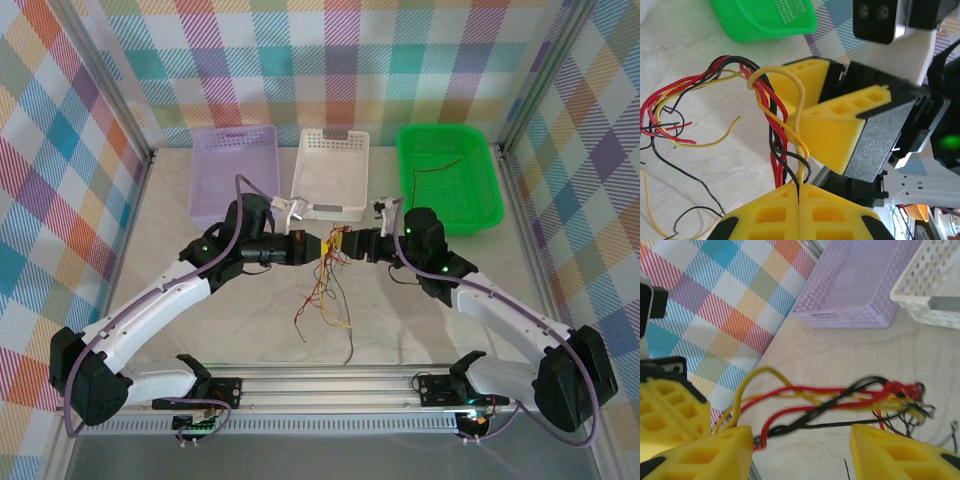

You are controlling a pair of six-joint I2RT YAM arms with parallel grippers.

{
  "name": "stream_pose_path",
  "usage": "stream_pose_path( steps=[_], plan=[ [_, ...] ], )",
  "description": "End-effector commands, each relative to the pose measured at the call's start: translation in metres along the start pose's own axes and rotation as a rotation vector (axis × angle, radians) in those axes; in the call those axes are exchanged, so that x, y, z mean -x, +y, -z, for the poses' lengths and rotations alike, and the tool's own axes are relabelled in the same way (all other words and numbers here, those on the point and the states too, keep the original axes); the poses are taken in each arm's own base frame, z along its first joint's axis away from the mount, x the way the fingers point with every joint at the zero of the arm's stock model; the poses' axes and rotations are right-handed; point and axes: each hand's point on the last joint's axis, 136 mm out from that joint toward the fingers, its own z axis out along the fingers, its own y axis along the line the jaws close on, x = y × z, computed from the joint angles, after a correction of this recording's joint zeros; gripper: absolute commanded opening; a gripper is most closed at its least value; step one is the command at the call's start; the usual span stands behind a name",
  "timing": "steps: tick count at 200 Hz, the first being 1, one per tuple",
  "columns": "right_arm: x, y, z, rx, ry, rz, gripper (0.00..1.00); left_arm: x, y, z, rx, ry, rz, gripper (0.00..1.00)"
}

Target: Untangle the cables

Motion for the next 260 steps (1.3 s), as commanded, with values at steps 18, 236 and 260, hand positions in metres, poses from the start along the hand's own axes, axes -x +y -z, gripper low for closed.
stream_pose_path(
  steps=[18, 236, 260],
  plan=[
    [0.03, 0.033, 0.005, 0.087, -0.069, 0.051, 0.54, 0.0, -0.013, 0.002, -0.015, 0.017, -0.054, 0.0],
    [0.006, 0.032, -0.016, 0.09, 0.083, 0.037, 0.14, -0.002, -0.011, 0.003, 0.02, 0.019, -0.085, 0.0],
    [0.011, 0.02, -0.007, -0.01, 0.044, 0.055, 0.0, -0.001, -0.01, 0.004, 0.032, 0.017, -0.087, 0.0]
  ],
)
